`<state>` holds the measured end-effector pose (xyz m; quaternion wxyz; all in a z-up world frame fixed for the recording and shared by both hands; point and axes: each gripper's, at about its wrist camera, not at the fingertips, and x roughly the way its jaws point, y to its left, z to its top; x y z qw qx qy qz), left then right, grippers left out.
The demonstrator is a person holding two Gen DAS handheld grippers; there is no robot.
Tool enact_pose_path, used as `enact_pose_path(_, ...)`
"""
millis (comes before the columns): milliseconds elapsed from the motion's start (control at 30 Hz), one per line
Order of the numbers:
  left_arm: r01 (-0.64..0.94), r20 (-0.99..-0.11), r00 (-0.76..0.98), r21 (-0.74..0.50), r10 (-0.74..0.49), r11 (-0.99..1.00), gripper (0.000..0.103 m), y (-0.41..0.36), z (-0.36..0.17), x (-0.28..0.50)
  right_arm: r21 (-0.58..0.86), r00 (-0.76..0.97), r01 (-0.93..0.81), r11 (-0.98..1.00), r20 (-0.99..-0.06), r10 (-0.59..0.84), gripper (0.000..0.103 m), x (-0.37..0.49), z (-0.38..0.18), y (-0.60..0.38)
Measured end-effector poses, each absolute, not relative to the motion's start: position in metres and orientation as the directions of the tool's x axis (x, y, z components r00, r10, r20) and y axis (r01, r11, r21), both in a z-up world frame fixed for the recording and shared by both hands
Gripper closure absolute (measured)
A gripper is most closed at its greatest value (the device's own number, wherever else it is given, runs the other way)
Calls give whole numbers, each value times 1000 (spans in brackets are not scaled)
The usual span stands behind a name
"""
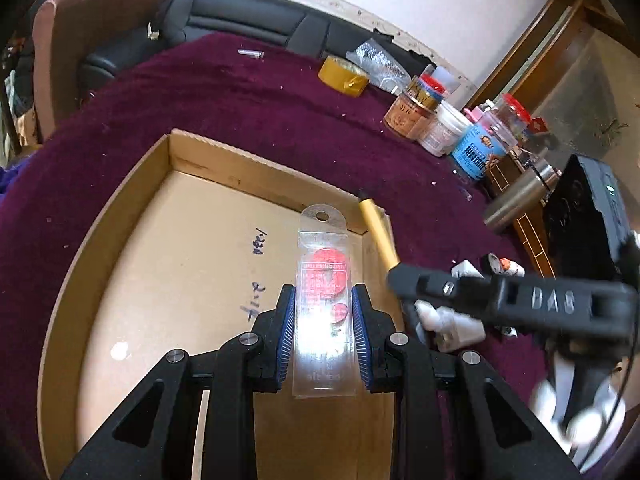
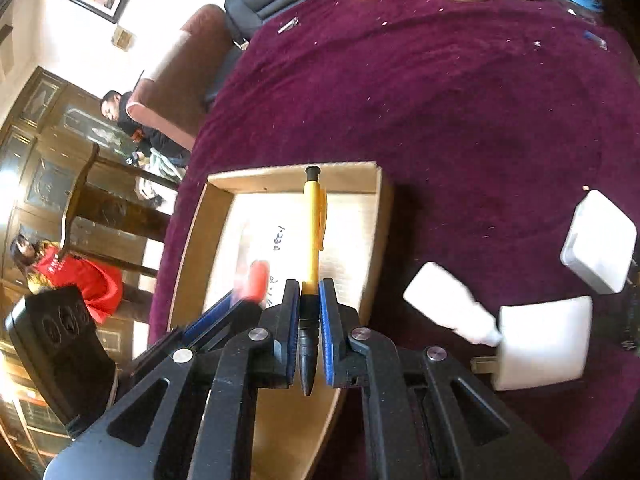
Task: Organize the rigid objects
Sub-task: 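Open left gripper to drop package in box while right gripper releases yellow pen there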
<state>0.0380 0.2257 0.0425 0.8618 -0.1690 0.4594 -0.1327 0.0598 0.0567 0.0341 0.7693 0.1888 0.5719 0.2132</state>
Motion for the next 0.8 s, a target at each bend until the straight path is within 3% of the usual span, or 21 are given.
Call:
enact_pose_path(200,52,-777,520,-386,-355,921,73,223,26,54,447,267,-113,888,-847,460,93,61,32,62)
enact_pose_path(267,32,-781,504,-410,-368,912,57,229,20,58,434,279,-119,893,-849,449,92,60,35,60)
enact_pose_path(333,18,-777,509,-422,-371,907,49,235,19,60,432,293,-126,893,-844,450,92,56,40,56)
enact_pose_path(733,-119,-811,550,-313,-200,942,47,253,20,31,370,402,-191,909,-815,417,92,17,74,16)
enact_pose_path(800,-139,-807,547,-350,-223,926,44,260,20,30,353,435,-191,916,-806,401,92,3,80,-3)
